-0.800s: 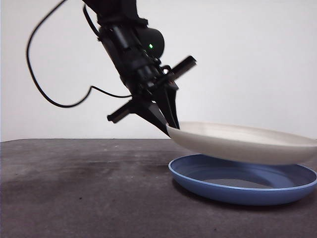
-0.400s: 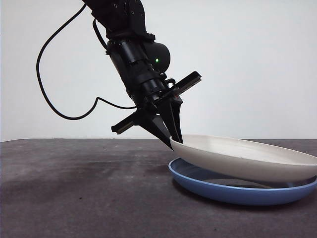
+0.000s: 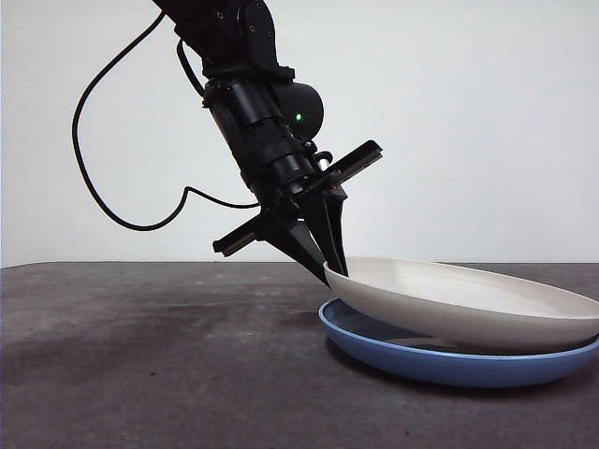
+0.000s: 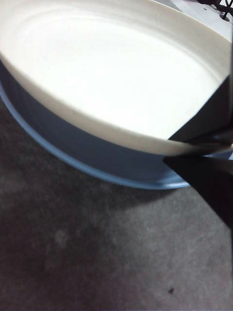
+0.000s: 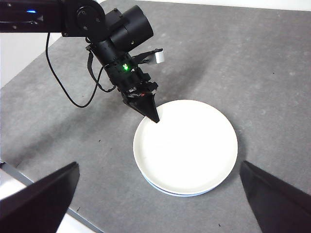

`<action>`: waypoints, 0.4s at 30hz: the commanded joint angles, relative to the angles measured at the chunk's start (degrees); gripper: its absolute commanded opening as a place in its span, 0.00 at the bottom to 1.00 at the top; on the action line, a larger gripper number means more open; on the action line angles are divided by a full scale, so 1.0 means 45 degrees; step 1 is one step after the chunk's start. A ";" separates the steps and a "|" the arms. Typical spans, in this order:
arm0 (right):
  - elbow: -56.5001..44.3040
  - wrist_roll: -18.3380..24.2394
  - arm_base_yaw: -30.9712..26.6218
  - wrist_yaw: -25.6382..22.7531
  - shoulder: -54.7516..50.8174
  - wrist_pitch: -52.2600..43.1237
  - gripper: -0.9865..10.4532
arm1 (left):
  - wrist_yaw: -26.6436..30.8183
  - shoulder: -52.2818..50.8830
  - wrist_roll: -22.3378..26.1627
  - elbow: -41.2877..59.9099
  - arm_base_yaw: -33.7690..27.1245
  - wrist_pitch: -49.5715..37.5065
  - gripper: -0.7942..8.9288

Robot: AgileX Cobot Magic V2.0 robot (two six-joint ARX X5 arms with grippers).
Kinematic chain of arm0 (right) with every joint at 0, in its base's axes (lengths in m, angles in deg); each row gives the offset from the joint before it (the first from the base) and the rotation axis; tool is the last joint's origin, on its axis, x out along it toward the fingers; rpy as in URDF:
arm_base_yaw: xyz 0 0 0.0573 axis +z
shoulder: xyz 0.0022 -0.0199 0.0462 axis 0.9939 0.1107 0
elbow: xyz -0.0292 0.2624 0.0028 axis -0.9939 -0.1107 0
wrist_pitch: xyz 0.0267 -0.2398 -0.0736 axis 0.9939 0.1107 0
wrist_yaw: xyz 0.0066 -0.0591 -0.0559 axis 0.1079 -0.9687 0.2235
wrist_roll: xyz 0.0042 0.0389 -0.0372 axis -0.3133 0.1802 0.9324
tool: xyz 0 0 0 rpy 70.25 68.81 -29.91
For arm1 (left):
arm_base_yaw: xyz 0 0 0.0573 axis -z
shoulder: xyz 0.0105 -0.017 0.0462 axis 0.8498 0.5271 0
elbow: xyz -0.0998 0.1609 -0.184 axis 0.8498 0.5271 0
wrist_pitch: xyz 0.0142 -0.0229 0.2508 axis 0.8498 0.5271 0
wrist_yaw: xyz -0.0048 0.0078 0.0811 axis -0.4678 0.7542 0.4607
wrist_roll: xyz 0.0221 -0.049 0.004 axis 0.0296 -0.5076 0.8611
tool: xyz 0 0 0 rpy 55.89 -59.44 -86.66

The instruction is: Pick up the white plate, put it on the blue plate, put it on desk

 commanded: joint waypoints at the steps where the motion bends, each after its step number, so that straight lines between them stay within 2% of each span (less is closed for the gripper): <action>1: 0.0238 0.0131 0.0049 0.0015 0.0015 -0.0146 0.59 | 0.0010 0.0364 0.0000 -0.0413 0.0175 -0.0073 0.10; 8: 0.0238 0.0131 0.0049 0.0015 0.0015 -0.0141 0.59 | 0.0019 0.0369 0.0369 -0.0413 0.0243 -0.0044 0.11; 11: 0.0238 0.0131 0.0049 0.0019 0.0015 -0.0117 0.59 | 0.0019 0.0369 0.0389 -0.0413 0.0257 -0.0044 0.14; 12: 0.0238 0.0131 0.0049 0.0019 0.0015 -0.0117 0.59 | 0.0019 0.0369 0.0389 -0.0413 0.0257 -0.0044 0.19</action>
